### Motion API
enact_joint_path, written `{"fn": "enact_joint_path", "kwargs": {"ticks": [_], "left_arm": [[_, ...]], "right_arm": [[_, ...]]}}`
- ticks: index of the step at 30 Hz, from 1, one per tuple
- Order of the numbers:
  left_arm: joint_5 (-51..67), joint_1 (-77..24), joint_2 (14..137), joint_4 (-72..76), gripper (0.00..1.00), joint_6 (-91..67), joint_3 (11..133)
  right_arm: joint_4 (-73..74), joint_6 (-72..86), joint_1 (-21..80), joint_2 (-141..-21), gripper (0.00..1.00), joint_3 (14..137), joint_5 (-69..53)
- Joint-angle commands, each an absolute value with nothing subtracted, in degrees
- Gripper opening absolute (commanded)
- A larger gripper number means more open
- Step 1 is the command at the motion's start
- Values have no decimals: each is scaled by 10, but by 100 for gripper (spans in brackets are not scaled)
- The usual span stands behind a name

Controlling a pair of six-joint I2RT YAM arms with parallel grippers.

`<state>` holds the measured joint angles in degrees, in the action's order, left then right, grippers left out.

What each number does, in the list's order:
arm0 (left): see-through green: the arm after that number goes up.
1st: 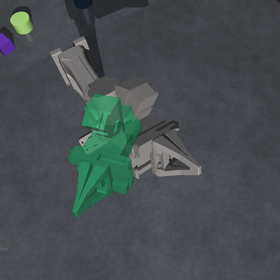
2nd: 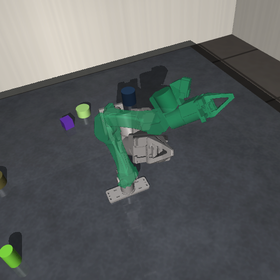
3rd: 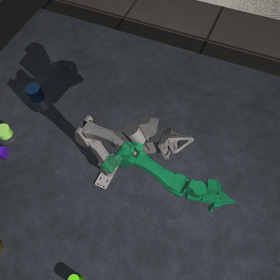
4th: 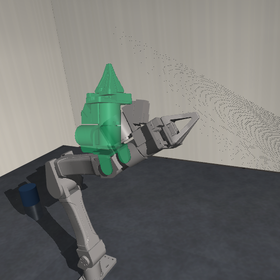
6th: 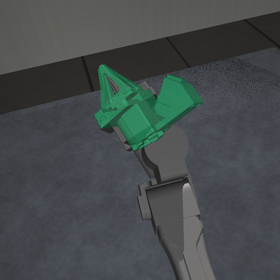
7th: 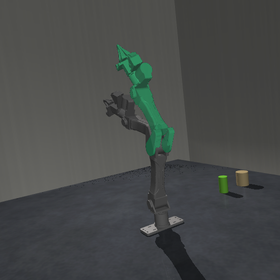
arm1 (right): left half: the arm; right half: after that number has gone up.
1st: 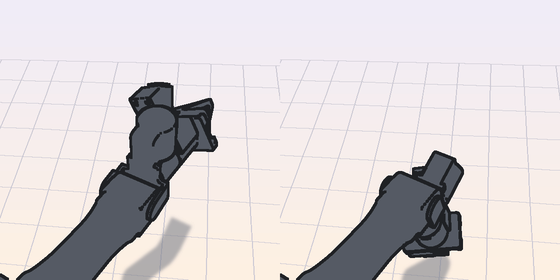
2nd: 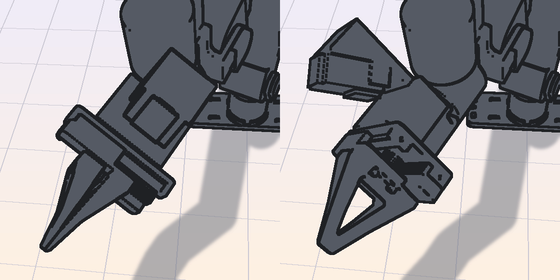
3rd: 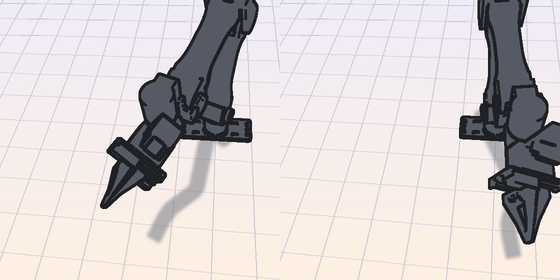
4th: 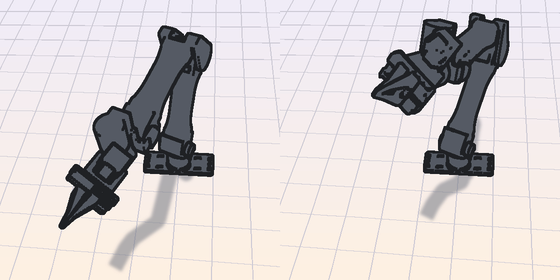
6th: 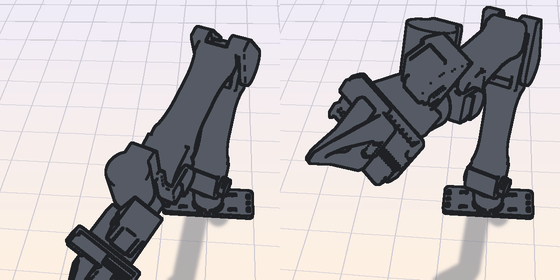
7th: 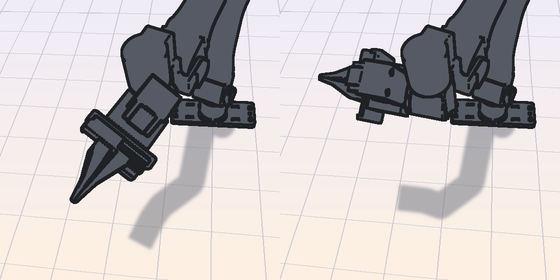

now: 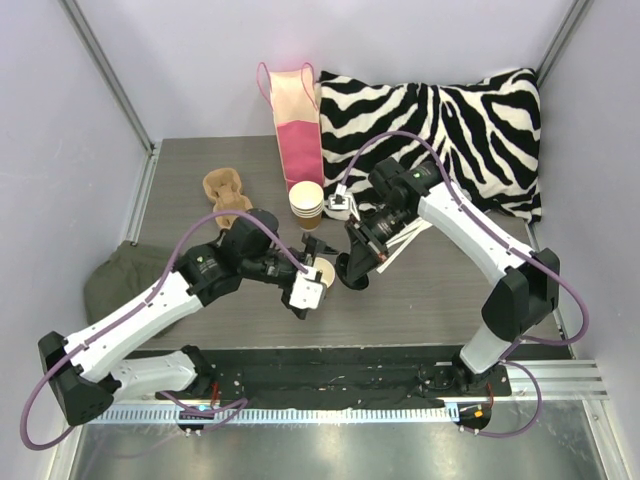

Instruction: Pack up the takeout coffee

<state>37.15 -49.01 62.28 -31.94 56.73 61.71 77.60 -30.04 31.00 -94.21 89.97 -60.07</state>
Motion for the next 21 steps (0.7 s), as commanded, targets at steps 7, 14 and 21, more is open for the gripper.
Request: {"fn": "enact_joint_path", "kwargs": {"ticks": [7, 14, 21], "left_arm": [[339, -522, 638, -235, 82, 639, 590], [334, -527, 661, -241, 66, 674, 586], [319, -534, 688, -239, 60, 688, 592]], "right_arm": [[861, -312, 330, -933, 1, 933, -607], [861, -314, 345, -933, 1, 934, -602], [860, -321, 371, -933, 1, 940, -577]]}}
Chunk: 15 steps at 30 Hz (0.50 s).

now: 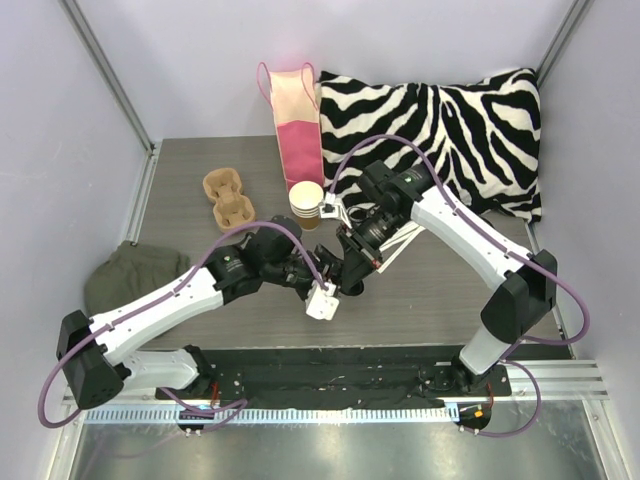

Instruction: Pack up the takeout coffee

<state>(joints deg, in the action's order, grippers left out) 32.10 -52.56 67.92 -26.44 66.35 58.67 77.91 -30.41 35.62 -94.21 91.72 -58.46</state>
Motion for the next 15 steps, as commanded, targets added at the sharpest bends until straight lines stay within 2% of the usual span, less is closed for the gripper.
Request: {"fn": "enact_joint_path", "kwargs": {"ticks": [1, 3, 4, 9, 10, 13, 15], "left_arm": [[316, -537, 690, -240, 56, 692, 592], [313, -541, 688, -240, 48, 696, 591], [311, -542, 687, -241, 39, 694, 591], [301, -543, 675, -254, 12, 647, 600], [294, -543, 674, -257, 2, 636, 603], [280, -543, 667, -268, 0, 563, 618], [272, -541, 664, -284, 0, 511, 628]], "right_arm": [[861, -321, 373, -935, 1, 942, -572], [861, -319, 374, -940, 1, 951, -570], [861, -318, 374, -941, 1, 957, -566], [861, -319, 374, -945, 1, 1010, -518], [861, -320, 373, -947, 1, 1019, -504], [860, -316, 362, -950, 15, 1067, -451], [851, -296, 326, -951, 36, 1121, -425]]}}
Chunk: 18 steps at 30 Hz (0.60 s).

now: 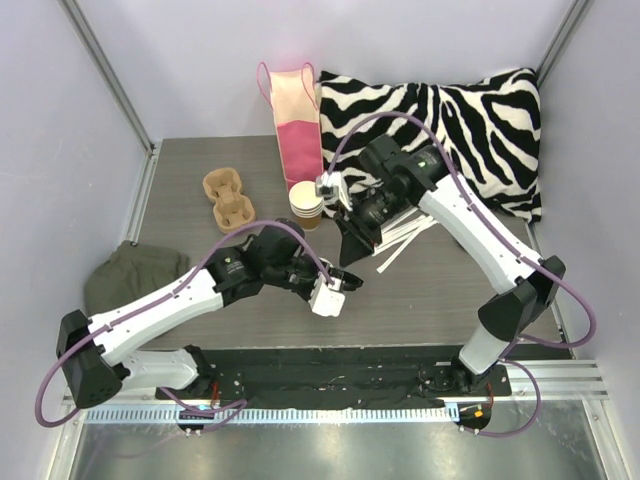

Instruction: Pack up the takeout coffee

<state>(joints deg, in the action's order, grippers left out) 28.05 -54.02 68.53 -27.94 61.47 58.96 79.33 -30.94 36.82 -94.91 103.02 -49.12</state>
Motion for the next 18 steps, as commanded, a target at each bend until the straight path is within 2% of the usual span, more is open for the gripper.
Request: {"fn": "enact_joint_path", "kwargs": {"ticks": [1, 2, 5, 7, 12, 14, 18], "left_arm": [[273, -538, 664, -288, 0, 445, 645], [285, -534, 665, -294, 0, 410, 653], [342, -493, 675, -300, 0, 236, 686], [373, -451, 687, -301, 0, 153, 700], [477, -343, 718, -243, 0, -108, 711], [504, -297, 730, -184, 0, -219, 694], [545, -255, 737, -88, 0, -343, 661]], "right_arm": [[843, -283, 307, -952, 45, 1141, -423], [829, -272, 286, -954, 65, 1163, -425], [779, -225, 209, -941, 82, 1226, -433], [737, -189, 178, -919, 86, 1210, -410], [583, -132, 172, -814, 95, 1070, -345], [576, -126, 173, -808, 96, 1046, -348], [546, -120, 173, -795, 96, 1006, -345]]}}
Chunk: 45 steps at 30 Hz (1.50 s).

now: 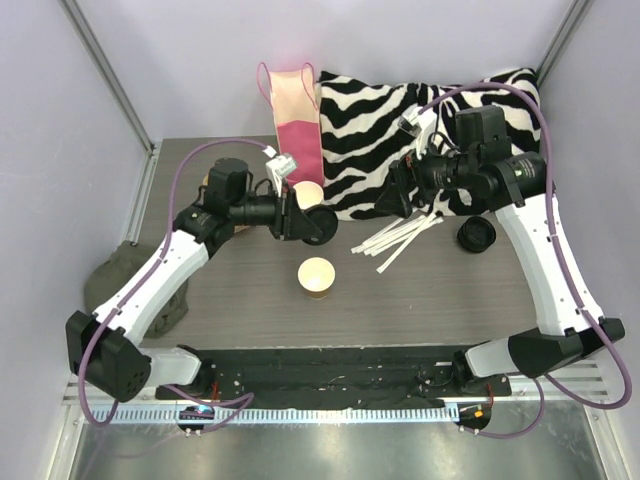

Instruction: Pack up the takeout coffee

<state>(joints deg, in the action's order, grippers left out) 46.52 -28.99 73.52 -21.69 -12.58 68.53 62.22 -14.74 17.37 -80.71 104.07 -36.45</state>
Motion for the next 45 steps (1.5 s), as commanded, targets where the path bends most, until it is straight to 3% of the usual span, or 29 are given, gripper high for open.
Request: {"fn": "enact_joint_path", "kwargs": {"ticks": [1, 10, 17, 29, 33, 34, 37, 39, 40, 42, 45], "left_arm": [[549, -254, 738, -85, 0, -348, 661], [633, -268, 754, -90, 0, -346, 649], [632, -333, 773, -273, 0, -183, 704], [631, -335, 823, -395, 0, -54, 789], [633, -336, 831, -394, 0, -49, 796], [634, -335, 834, -394, 0, -50, 800], [629, -335, 835, -399, 0, -46, 800], [626, -335, 835, -410, 1, -35, 801], [627, -336, 836, -417, 1, -31, 802], [628, -335, 841, -439, 2, -15, 807], [628, -335, 848, -457, 2, -3, 817]], "right_arm": [[544, -120, 173, -797, 96, 1004, -347], [595, -177, 239, -840, 97, 1040, -391], [629, -214, 316, -843, 97, 1015, -409], [627, -220, 329, -811, 94, 919, -468], [623, -218, 329, -812, 83, 907, -460], [620, -216, 329, -813, 71, 905, -460], [614, -207, 329, -817, 58, 907, -461], [607, -192, 329, -822, 60, 909, -459], [602, -181, 329, -823, 69, 911, -457], [602, -181, 328, -831, 70, 918, -465], [602, -174, 329, -836, 55, 918, -484]]}}
